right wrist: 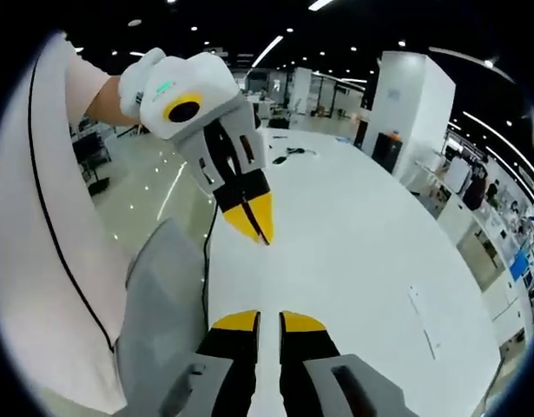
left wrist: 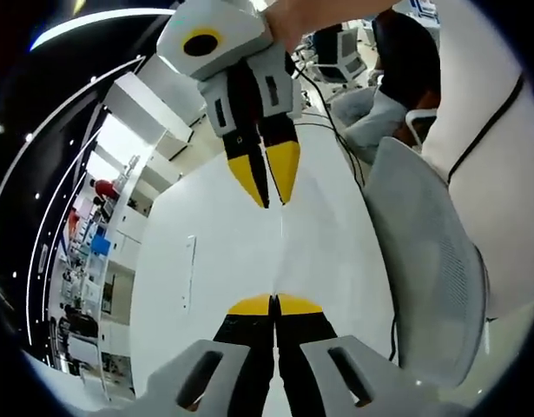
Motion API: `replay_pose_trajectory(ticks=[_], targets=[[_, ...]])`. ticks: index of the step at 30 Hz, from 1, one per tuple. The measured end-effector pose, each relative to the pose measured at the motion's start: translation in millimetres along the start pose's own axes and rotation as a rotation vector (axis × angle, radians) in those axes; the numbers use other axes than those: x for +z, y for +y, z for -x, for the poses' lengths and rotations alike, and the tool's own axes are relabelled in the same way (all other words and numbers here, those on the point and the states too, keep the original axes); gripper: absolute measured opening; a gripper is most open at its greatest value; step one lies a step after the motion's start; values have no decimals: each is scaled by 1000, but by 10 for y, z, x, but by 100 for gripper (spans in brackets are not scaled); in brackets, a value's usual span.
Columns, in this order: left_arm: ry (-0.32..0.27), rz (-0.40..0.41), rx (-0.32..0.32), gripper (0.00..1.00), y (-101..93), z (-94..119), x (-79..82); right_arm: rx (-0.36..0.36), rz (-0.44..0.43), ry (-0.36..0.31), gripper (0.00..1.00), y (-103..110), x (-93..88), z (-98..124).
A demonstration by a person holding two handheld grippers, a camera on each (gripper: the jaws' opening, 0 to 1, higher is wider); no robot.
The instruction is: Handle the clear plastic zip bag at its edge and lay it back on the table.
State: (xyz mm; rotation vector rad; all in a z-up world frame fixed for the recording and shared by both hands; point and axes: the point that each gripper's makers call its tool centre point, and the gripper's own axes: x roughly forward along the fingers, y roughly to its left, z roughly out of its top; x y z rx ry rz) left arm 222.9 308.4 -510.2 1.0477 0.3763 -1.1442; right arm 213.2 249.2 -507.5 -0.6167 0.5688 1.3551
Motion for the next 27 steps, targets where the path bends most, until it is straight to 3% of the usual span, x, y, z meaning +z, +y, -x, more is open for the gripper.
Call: replay_pose_trajectory(ticks=[16, 23, 24, 27], targets=[[-15, -10, 37, 0, 51, 21, 84, 80, -12, 47, 0, 205, -106, -213], [2, 2, 46, 0, 45, 15, 27, 19, -16, 36, 0, 124, -84, -221], [-2, 34, 47, 0, 39, 20, 12, -21, 1, 40, 0, 70, -77, -209], [-13, 65, 52, 0, 48, 29, 9, -47, -1, 45, 0, 37, -64, -190]])
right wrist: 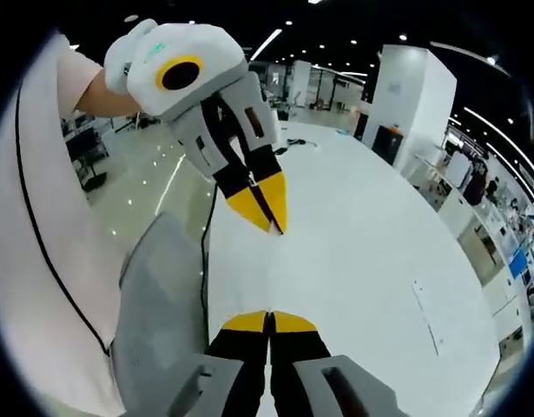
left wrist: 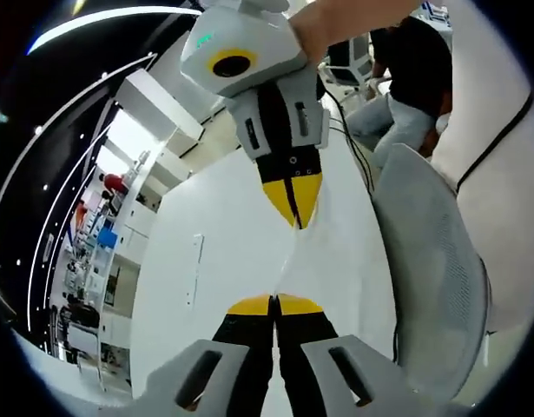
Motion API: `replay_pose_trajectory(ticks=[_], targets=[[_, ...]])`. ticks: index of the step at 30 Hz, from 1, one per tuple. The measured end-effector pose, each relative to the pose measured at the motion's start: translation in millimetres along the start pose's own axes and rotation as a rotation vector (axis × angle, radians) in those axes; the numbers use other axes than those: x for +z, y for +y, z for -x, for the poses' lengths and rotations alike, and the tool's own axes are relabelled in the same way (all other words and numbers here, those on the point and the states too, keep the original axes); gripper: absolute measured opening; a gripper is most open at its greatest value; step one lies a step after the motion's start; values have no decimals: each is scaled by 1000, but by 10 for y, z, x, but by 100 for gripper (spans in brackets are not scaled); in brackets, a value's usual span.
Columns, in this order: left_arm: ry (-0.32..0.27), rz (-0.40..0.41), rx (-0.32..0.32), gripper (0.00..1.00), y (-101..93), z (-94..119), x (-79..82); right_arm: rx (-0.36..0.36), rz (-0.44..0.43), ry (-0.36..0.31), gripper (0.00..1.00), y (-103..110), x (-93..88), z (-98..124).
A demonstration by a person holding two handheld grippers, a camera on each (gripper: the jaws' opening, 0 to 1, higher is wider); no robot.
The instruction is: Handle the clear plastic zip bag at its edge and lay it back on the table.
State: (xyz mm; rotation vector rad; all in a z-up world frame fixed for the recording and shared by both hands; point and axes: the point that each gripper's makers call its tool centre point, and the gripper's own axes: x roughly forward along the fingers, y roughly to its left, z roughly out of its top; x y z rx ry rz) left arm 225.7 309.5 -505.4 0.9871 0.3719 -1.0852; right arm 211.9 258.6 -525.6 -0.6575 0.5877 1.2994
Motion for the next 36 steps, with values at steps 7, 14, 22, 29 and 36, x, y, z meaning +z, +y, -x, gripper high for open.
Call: replay_pose_trajectory(ticks=[7, 14, 22, 29, 36], targets=[[-40, 86, -1, 0, 1, -29, 19, -87, 68, 58, 0, -108, -51, 17], [-89, 125, 11, 20, 46, -13, 216, -116, 92, 101, 0, -200, -131, -6], [-99, 2, -82, 13, -227, -136, 596, -118, 97, 116, 0, -205, -132, -15], [11, -73, -115, 8, -309, -319, 456, -123, 105, 119, 0, -171, -93, -28], [86, -61, -141, 1, -376, -394, 304, -133, 120, 129, 0, -151, -63, -47]])
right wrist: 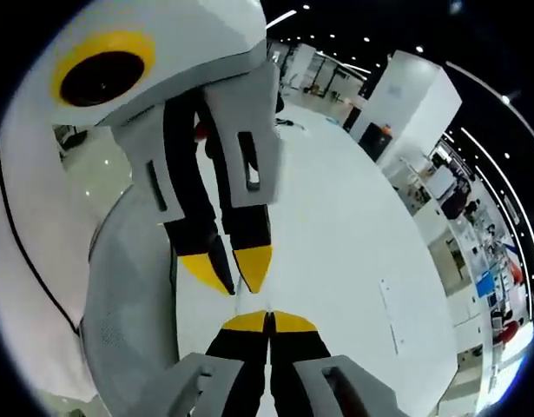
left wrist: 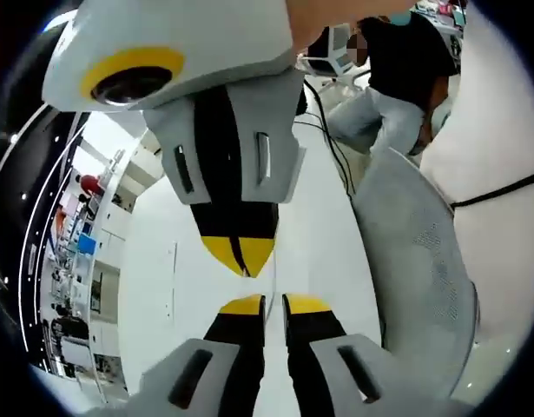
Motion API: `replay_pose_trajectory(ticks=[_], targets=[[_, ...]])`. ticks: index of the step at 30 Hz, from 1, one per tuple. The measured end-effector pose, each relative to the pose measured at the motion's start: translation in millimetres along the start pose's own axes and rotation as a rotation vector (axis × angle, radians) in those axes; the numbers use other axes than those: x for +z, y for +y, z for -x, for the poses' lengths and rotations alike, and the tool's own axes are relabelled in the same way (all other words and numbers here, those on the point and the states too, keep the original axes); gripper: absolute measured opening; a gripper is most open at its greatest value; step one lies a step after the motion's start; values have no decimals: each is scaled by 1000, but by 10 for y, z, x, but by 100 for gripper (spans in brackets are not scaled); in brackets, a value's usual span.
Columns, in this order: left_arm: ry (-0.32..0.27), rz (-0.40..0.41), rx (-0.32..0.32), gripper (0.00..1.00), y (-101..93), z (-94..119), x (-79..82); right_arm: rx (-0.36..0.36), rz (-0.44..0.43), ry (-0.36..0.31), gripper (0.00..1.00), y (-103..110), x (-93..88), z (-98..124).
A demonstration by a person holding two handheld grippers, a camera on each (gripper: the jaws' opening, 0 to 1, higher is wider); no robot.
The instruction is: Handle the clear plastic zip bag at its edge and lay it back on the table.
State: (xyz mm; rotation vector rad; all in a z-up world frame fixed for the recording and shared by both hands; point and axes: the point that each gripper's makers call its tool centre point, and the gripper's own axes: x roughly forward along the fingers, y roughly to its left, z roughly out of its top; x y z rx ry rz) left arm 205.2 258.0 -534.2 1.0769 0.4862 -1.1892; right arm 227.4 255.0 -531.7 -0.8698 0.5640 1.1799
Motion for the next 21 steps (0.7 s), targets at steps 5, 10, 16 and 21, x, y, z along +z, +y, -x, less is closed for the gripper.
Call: replay_pose_trajectory(ticks=[5, 10, 16, 21], targets=[[-2, 9, -12, 0, -91, -19, 9, -21, -21, 1, 0, -33, 16, 3], [-5, 24, -20, 0, -145, -31, -11, -51, -51, -3, 0, -115, 24, 17], [-25, 62, -35, 0, -213, -20, 6, -91, -105, -27, 0, -217, 20, 44], [-23, 74, -46, 0, -291, -33, 0, -135, -143, -55, 0, -290, 32, 84]])
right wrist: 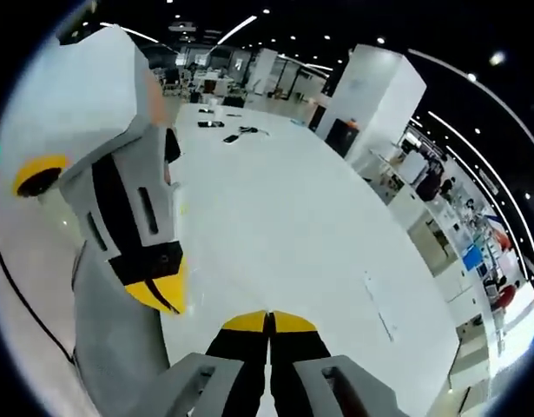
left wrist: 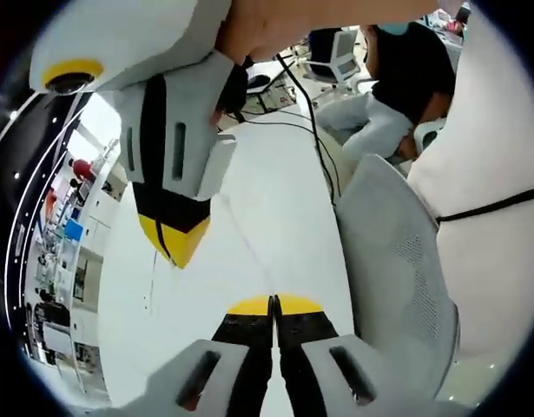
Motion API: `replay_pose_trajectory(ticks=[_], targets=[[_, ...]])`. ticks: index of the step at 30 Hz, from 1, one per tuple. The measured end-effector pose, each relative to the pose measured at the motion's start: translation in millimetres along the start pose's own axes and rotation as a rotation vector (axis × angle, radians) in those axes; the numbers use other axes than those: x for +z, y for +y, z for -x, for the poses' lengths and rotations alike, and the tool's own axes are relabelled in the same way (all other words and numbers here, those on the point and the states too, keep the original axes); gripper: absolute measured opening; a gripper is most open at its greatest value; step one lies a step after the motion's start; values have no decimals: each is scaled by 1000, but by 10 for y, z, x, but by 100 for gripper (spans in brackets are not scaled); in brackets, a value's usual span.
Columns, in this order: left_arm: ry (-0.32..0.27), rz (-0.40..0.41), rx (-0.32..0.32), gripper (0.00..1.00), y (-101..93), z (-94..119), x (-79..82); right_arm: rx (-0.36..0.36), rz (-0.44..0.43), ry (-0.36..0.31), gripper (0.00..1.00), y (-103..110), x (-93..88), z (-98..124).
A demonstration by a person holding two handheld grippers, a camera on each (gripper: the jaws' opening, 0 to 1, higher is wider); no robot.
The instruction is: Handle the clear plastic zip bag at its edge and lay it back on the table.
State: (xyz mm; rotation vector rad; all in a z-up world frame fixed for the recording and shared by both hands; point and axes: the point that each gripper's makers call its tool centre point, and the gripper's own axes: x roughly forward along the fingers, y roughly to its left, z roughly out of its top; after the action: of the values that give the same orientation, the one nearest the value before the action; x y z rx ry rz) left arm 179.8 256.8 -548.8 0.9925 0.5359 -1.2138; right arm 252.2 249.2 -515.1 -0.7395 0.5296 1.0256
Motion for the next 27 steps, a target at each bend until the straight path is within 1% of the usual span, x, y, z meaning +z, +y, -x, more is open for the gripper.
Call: replay_pose_trajectory(ticks=[2, 6, 10, 16, 27], targets=[[7, 0, -6, 0, -33, -9, -22, -8, -11, -5, 0, 3, -2, 6], [2, 12, -10, 0, -58, -2, -15, -23, -24, -15, 0, 9, 15, 16], [6, 14, 2, 0, -53, -2, -10, -56, -30, -29, 0, -21, 22, 30], [7, 19, -3, 0, -86, -5, -29, -55, -47, -42, 0, -8, 34, 23], [3, 37, 1, 0, -93, 24, -43, -63, -40, -54, 0, -18, 74, 48]])
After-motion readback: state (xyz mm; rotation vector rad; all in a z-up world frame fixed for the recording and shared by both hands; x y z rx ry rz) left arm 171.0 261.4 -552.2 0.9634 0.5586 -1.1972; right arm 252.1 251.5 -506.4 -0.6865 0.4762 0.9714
